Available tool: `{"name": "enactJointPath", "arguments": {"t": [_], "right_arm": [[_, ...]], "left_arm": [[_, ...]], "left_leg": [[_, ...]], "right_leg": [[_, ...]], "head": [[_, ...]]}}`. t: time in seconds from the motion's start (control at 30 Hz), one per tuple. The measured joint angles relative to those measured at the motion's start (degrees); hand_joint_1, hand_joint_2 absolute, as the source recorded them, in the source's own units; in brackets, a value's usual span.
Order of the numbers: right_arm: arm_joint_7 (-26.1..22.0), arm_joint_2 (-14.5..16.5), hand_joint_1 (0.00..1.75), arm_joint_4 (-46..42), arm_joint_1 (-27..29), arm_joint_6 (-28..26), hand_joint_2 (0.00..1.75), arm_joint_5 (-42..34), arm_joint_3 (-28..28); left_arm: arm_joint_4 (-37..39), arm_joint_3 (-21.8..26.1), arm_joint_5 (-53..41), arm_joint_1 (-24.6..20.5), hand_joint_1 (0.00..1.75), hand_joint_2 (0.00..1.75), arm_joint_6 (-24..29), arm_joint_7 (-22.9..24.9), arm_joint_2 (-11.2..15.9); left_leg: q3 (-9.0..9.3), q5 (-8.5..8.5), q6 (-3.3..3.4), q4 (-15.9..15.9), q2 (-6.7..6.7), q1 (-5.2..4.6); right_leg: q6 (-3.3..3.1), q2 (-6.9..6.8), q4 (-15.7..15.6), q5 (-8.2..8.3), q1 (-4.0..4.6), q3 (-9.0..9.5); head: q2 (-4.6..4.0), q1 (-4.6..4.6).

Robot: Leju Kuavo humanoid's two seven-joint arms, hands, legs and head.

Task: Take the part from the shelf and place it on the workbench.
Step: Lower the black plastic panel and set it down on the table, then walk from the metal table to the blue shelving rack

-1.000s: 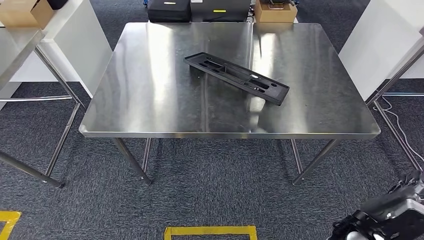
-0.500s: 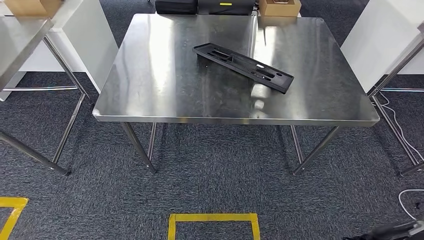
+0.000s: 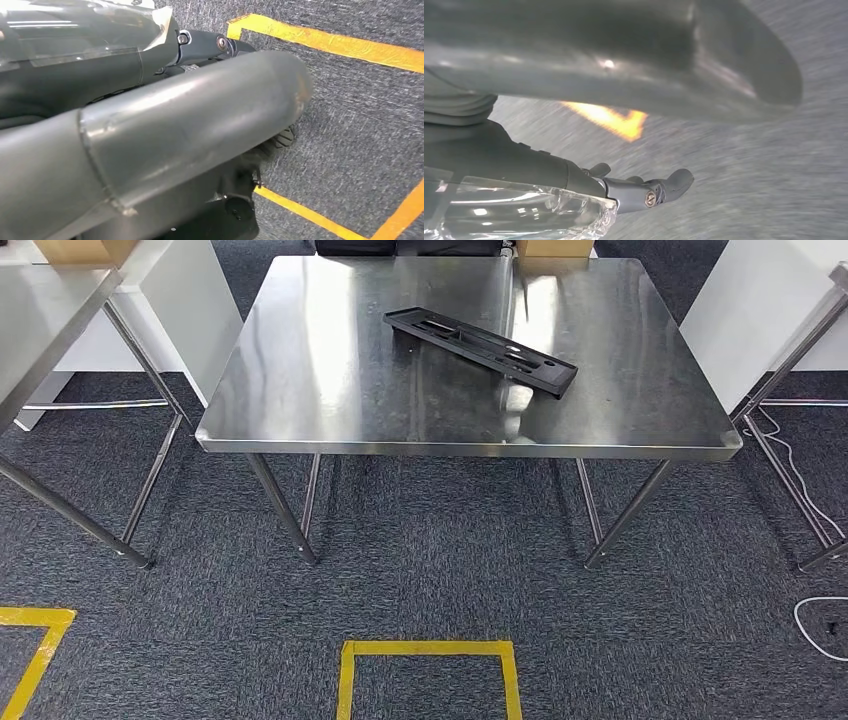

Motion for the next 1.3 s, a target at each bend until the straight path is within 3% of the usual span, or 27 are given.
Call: {"name": "enactJointPath", "arguments": {"t": [0.07, 0.13, 0.17, 0.23, 0.3, 0.33, 0.37, 0.4, 0.43, 0.47, 0.53, 0.57, 0.6, 0.67, 0.7, 0.77, 0.8, 0.83, 0.87, 0.9, 0.93, 0.97, 1.03, 1.1, 1.17, 1.23, 1.3], "right_arm": [[5.42, 0.97, 0.0, 1.74, 0.8, 0.16, 0.0, 4.3, 2.24], [11.78, 1.79, 0.0, 3.18, 1.77, 1.45, 0.0, 9.27, 5.76], [14.59, 2.11, 0.0, 3.71, 2.28, 2.3, 0.0, 11.46, 7.71], [18.47, 2.65, 0.0, 4.48, 3.05, 3.96, 0.0, 14.68, 11.26], [20.59, 3.17, 0.0, 4.94, 3.43, 5.59, 0.0, 17.02, 14.31], [21.26, 3.44, 0.0, 5.1, 3.5, 6.45, 0.0, 18.13, 15.74], [21.76, 3.66, 0.0, 5.23, 3.53, 7.35, 0.0, 19.19, 17.15], [22.07, 3.87, 0.0, 5.33, 3.53, 8.27, 0.0, 20.17, 18.54], [22.24, 4.06, 0.0, 5.4, 3.52, 9.11, 0.0, 21.09, 19.87], [22.29, 4.27, 0.0, 5.44, 3.47, 9.78, 0.0, 21.91, 21.11], [22.3, 4.62, 0.0, 5.5, 3.33, 10.64, 0.0, 23.16, 23.28], [22.3, 4.77, 0.0, 5.56, 3.3, 10.86, 0.0, 23.52, 24.13], [22.3, 4.82, 0.0, 5.63, 3.3, 11.06, 0.0, 23.77, 24.84], [22.41, 4.86, 0.0, 5.85, 3.4, 11.32, 0.0, 23.99, 25.88], [22.52, 4.85, 0.0, 5.94, 3.46, 11.42, 0.0, 24.07, 26.28], [22.68, 4.84, 0.0, 6.05, 3.52, 11.78, 0.0, 24.29, 27.0], [22.71, 4.82, 0.0, 6.08, 3.53, 12.07, 0.0, 24.47, 27.33], [22.71, 4.8, 0.0, 6.09, 3.53, 12.37, 0.0, 24.65, 27.64], [22.69, 4.74, 0.0, 6.11, 3.53, 12.62, 0.0, 24.78, 27.91], [22.63, 4.67, 0.0, 6.12, 3.53, 12.83, 0.0, 24.9, 28.16], [22.56, 4.57, 0.0, 6.13, 3.53, 13.01, 0.0, 25.01, 28.38], [22.47, 4.47, 0.0, 6.13, 3.49, 13.17, 0.0, 25.16, 28.62], [22.33, 4.29, 0.0, 6.13, 3.41, 13.42, 0.0, 25.6, 29.05], [22.24, 4.13, 0.0, 6.13, 3.32, 13.78, 0.0, 26.18, 29.5], [22.18, 3.94, 0.0, 6.19, 3.33, 14.27, 0.0, 26.76, 30.07], [22.1, 3.71, 0.0, 6.26, 3.38, 14.59, 0.0, 27.2, 30.59], [21.98, 3.43, 0.0, 6.28, 3.34, 14.9, 0.0, 27.57, 30.98]], "left_arm": [[-0.21, -0.02, -0.78, -0.41, 0.0, 0.0, 0.26, 0.91, 0.04], [-0.44, -0.08, -1.62, -0.8, 0.0, 0.0, 0.37, 2.09, 0.08], [-0.57, -0.15, -1.98, -1.03, 0.0, 0.0, 0.42, 2.68, 0.09], [-0.81, -0.3, -2.52, -1.45, 0.0, 0.0, 0.69, 3.53, 0.08], [-1.01, -0.43, -2.84, -1.67, 0.0, 0.0, 1.26, 4.02, 0.03], [-1.07, -0.52, -2.98, -1.74, 0.0, 0.0, 1.57, 4.18, -0.01], [-1.14, -0.64, -3.12, -1.82, 0.0, 0.0, 1.84, 4.31, -0.05], [-1.24, -0.76, -3.26, -1.89, 0.0, 0.0, 2.01, 4.41, -0.09], [-1.35, -0.85, -3.35, -1.96, 0.0, 0.0, 2.15, 4.45, -0.11], [-1.44, -0.91, -3.41, -2.02, 0.0, 0.0, 2.23, 4.44, -0.08], [-1.54, -0.92, -3.5, -2.1, 0.0, 0.0, 2.3, 4.36, -0.03], [-1.55, -0.92, -3.53, -2.08, 0.0, 0.0, 2.3, 4.27, 0.02], [-1.56, -0.92, -3.55, -1.99, 0.0, 0.0, 2.29, 4.15, 0.04], [-1.55, -0.92, -3.55, -1.64, 0.0, 0.0, 2.25, 3.93, 0.19], [-1.55, -0.92, -3.5, -1.41, 0.0, 0.0, 2.22, 3.85, 0.25], [-1.54, -0.91, -3.35, -1.05, 0.0, 0.0, 2.2, 3.69, 0.35], [-1.54, -0.91, -3.25, -0.93, 0.0, 0.0, 2.21, 3.58, 0.38], [-1.54, -0.9, -3.18, -0.83, 0.0, 0.0, 2.23, 3.46, 0.39], [-1.55, -0.9, -3.05, -0.74, 0.0, 0.0, 2.25, 3.36, 0.39], [-1.55, -0.9, -2.9, -0.65, 0.0, 0.0, 2.26, 3.3, 0.38], [-1.56, -0.9, -2.73, -0.59, 0.0, 0.0, 2.27, 3.28, 0.37], [-1.57, -0.9, -2.54, -0.58, 0.0, 0.0, 2.26, 3.3, 0.38], [-1.6, -0.9, -2.26, -0.58, 0.0, 0.0, 2.21, 3.33, 0.36], [-1.62, -0.88, -2.02, -0.53, 0.0, 0.0, 2.14, 3.28, 0.28], [-1.63, -0.84, -1.69, -0.42, 0.0, 0.0, 2.16, 3.11, 0.05], [-1.68, -0.79, -1.42, -0.32, 0.0, 0.0, 2.28, 2.82, -0.3], [-1.74, -0.73, -1.25, -0.28, 0.0, 0.0, 2.43, 2.51, -0.52]], "left_leg": [[2.15, -1.26, 0.53, -3.86, -0.15, -0.35], [1.45, -0.51, 1.41, -4.42, 0.07, -0.5], [0.83, 0.19, 1.98, -4.57, 0.2, -0.45], [-0.72, 1.8, 2.89, -4.86, 0.55, -0.27], [-2.63, 3.32, 3.1, -4.82, 0.83, -0.32], [-3.55, 4.12, 2.98, -4.77, 1.0, -0.33], [-4.54, 4.94, 2.82, -4.68, 1.16, -0.32], [-5.58, 5.72, 2.61, -4.53, 1.25, -0.28], [-6.57, 6.44, 2.33, -4.28, 1.29, -0.21], [-7.55, 7.05, 1.97, -3.92, 1.28, -0.26], [-8.84, 8.16, 1.27, -3.25, 1.25, -0.46], [-9.19, 8.74, 1.02, -3.07, 1.23, -0.62], [-9.46, 9.3, 0.85, -2.98, 1.2, -0.61], [-10.25, 8.71, 0.42, -2.2, 1.01, -0.31], [-10.82, 6.77, 0.16, -0.81, 0.91, -0.13], [-12.28, 0.62, -0.23, 4.94, 0.67, 0.03], [-12.87, -1.94, -0.3, 8.62, 0.59, 0.03], [-13.07, -3.19, -0.27, 11.78, 0.51, 0.02], [-12.59, -2.96, -0.12, 13.59, 0.49, 0.02], [-11.15, -1.61, 0.14, 13.55, 0.48, 0.0], [-8.76, 0.04, 0.53, 11.54, 0.45, -0.03], [-5.79, 0.59, 1.02, 7.87, 0.39, -0.12], [-0.47, -0.62, 1.73, -0.12, 0.26, -0.49], [1.09, -1.52, 2.21, -3.56, 0.22, -1.1], [0.18, 0.03, 2.88, -4.23, 0.38, -1.18], [-1.36, 2.1, 3.44, -4.95, 0.59, -0.89], [-3.47, 3.97, 3.64, -4.99, 0.7, -0.8]], "right_leg": [[0.79, -0.04, 0.28, 0.86, 0.05, -0.5], [1.58, 0.0, 0.24, 1.53, 0.07, -0.76], [1.67, 0.09, 0.82, 0.75, 0.08, -1.18], [1.12, 0.25, 5.07, -3.89, 0.06, -3.16], [0.92, 0.34, 12.57, -8.91, 0.03, -5.47], [1.37, 0.36, 15.79, -9.63, -0.02, -5.89], [2.08, 0.38, 17.62, -9.04, -0.09, -5.45], [2.88, 0.38, 17.47, -7.5, -0.22, -3.99], [3.52, 0.38, 15.2, -5.93, -0.4, -1.46], [3.86, 0.44, 11.08, -5.43, -0.59, 1.97], [3.33, 0.76, 2.31, -6.98, -0.4, 8.01], [2.84, 0.94, -0.22, -8.01, -0.21, 9.37], [2.32, 1.01, -1.03, -8.36, -0.05, 9.46], [1.13, 0.77, -0.48, -7.73, -0.36, 8.25], [0.32, 0.6, -0.3, -7.22, -0.41, 7.59], [-1.04, 0.37, -0.16, -5.87, -0.11, 6.0], [-1.37, 0.3, -0.1, -5.12, 0.13, 5.16], [-1.51, 0.26, 0.0, -4.34, 0.36, 4.25], [-1.56, 0.24, 0.16, -3.58, 0.59, 3.29], [-1.56, 0.24, 0.41, -2.86, 0.8, 2.24], [-1.53, 0.26, 0.68, -2.21, 0.99, 1.18], [-1.45, 0.29, 0.93, -1.58, 1.08, 0.28], [-0.96, 0.33, 1.11, -0.43, 1.16, -0.77], [-0.16, 0.23, 0.85, 0.73, 0.9, -1.06], [0.46, 0.22, 0.9, 1.09, 0.77, -1.49], [0.2, 0.39, 3.78, -2.57, 0.83, -2.76], [-0.1, 0.5, 10.71, -8.68, 0.58, -4.57]], "head": [[0.0, 0.02], [0.0, 0.03], [0.0, 0.09], [0.0, 0.43], [0.0, 0.76], [0.0, 0.8], [0.0, 0.82], [0.0, 0.83], [0.0, 0.82], [0.0, 0.85], [0.0, 0.93], [0.0, 0.94], [0.0, 0.92], [0.0, 0.83], [0.0, 0.79], [0.0, 0.63], [0.0, 0.59], [0.0, 0.56], [0.0, 0.56], [0.0, 0.56], [0.0, 0.55], [0.0, 0.55], [0.0, 0.62], [0.0, 0.51], [0.0, 0.3], [0.0, 0.43], [0.0, 0.64]]}}
